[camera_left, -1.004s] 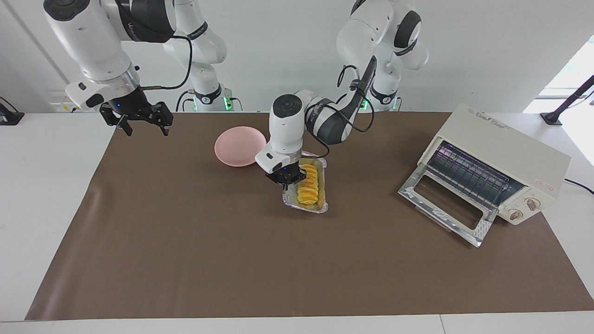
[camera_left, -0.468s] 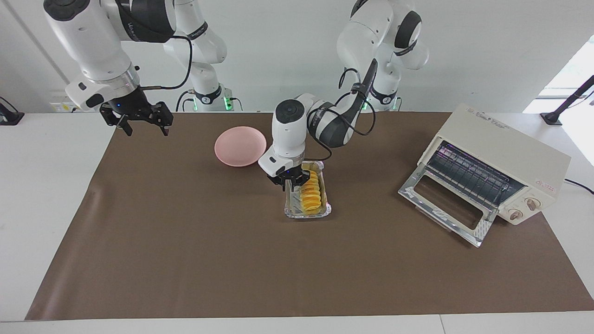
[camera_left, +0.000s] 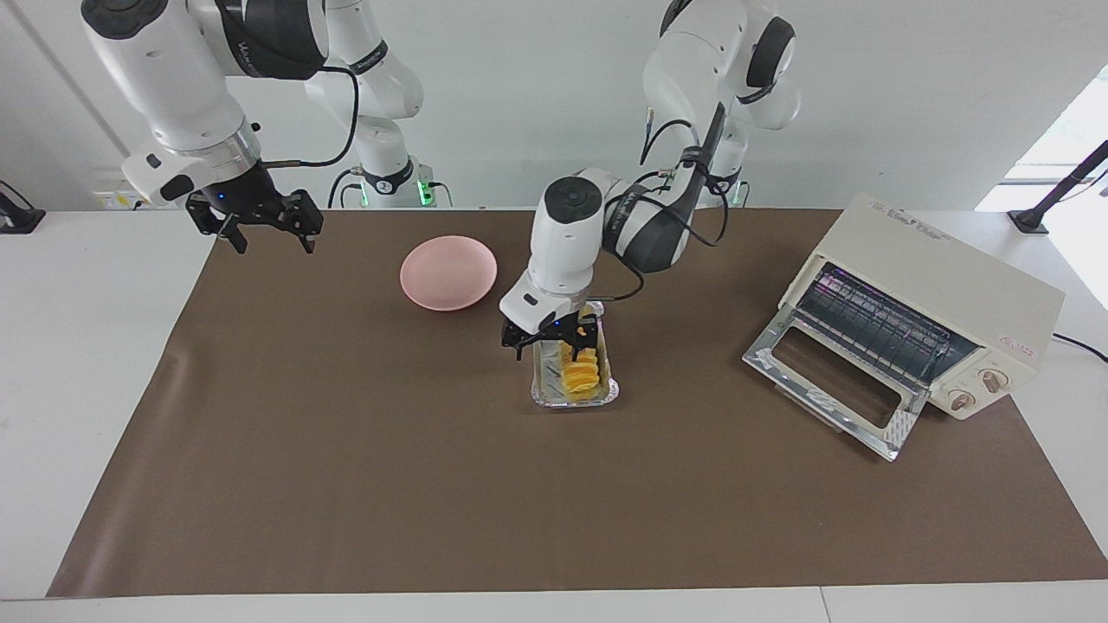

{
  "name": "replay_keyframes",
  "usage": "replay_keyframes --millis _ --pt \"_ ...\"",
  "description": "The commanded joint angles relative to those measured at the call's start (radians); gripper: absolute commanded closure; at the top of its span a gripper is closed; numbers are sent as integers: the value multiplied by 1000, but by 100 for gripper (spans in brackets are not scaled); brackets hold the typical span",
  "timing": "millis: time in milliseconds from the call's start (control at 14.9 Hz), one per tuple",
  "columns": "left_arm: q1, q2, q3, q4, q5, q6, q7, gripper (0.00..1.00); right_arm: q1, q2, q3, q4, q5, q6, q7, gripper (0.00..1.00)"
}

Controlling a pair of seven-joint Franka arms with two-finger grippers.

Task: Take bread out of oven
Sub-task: 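Carry the foil tray with the left gripper and set it on the table, then withdraw the left gripper while the right gripper reaches toward the tray, then grasp the foil tray with the right gripper and slide it farther away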

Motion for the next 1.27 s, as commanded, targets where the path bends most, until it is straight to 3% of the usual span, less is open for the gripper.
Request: replay_keyframes --millis 0,268,535,870,1071,1204 --pt "106 -127 -4 -23 -23 -152 13 0 -13 -18 14 -13 -7 -5 -58 0" --pt "264 -199 4 -47 -8 -315 125 0 -4 -26 18 -29 14 10 -233 0" --pt "439 -297 4 -82 -10 -428 351 0 116 -81 20 -232 66 263 -68 0" --pt "551 -420 6 -190 -8 -484 492 0 315 92 20 -224 68 449 183 0" --pt "547 -469 6 -234 -8 -548 493 0 384 178 20 -217 68 544 371 0" --pt "542 -490 6 -257 -6 -564 492 0 459 279 20 -205 68 626 498 0"
